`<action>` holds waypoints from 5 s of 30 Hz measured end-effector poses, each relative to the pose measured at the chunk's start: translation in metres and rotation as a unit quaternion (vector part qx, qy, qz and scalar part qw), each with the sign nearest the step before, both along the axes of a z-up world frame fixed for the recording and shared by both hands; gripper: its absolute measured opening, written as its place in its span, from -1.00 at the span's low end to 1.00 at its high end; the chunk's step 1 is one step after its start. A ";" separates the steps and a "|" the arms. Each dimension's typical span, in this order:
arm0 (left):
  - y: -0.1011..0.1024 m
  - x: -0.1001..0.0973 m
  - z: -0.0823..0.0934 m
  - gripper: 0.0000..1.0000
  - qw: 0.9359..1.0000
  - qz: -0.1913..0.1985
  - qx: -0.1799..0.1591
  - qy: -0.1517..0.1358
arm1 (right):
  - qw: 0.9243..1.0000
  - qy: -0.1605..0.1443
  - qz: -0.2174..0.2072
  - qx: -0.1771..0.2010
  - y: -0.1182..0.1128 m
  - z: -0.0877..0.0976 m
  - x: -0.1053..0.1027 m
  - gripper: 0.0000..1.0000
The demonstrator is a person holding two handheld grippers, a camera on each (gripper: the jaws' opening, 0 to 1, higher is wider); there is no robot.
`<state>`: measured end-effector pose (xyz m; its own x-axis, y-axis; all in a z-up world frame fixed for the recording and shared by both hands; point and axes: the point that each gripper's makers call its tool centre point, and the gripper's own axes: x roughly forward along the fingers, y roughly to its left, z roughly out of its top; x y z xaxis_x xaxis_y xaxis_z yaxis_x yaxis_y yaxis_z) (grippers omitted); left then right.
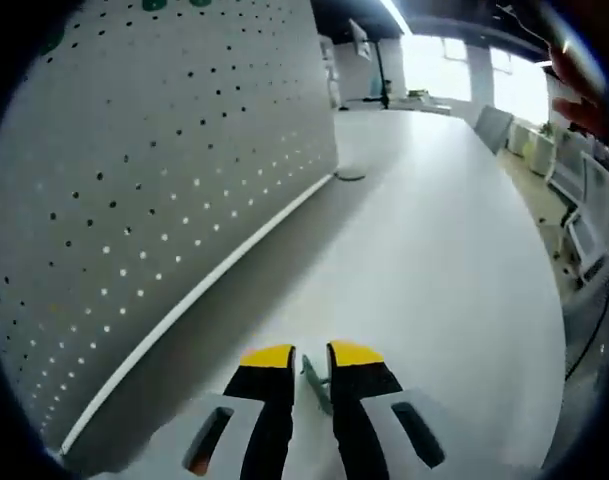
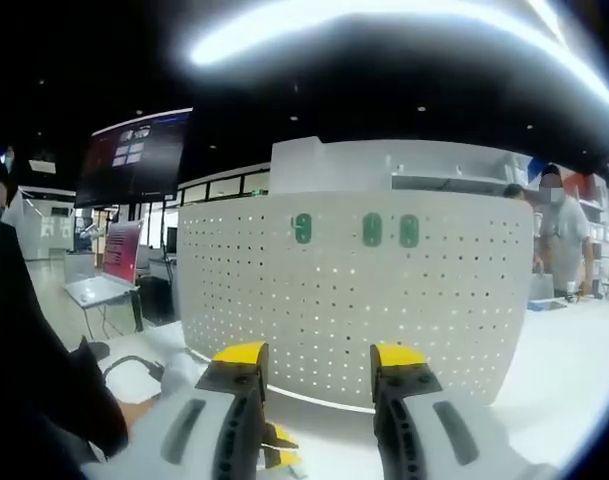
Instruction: Insert the hook assembly into the mounting plate slot until the hook locks in place.
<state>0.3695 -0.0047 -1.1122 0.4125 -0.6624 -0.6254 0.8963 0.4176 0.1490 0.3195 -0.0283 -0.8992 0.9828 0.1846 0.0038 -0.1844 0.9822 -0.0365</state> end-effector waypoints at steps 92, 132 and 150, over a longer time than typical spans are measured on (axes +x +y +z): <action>0.050 0.025 0.112 -0.98 0.981 0.067 -0.180 -0.001 | 1.000 0.003 0.018 -0.022 0.011 -0.003 -0.001 -0.29; 0.062 -0.034 0.206 -0.98 0.948 0.005 -0.319 0.002 | 0.993 0.025 0.098 -0.063 0.068 -0.020 -0.011 -0.74; 0.048 -0.049 0.209 -0.98 0.948 -0.021 -0.318 0.011 | 0.992 0.025 0.098 -0.071 0.066 -0.023 -0.011 -0.92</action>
<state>0.3202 0.0435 -0.9036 0.3696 -0.9235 -0.1025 0.9139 0.3813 -0.1396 0.3087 0.0375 -0.9218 0.9262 0.3677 -0.0835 -0.3766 0.9128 -0.1580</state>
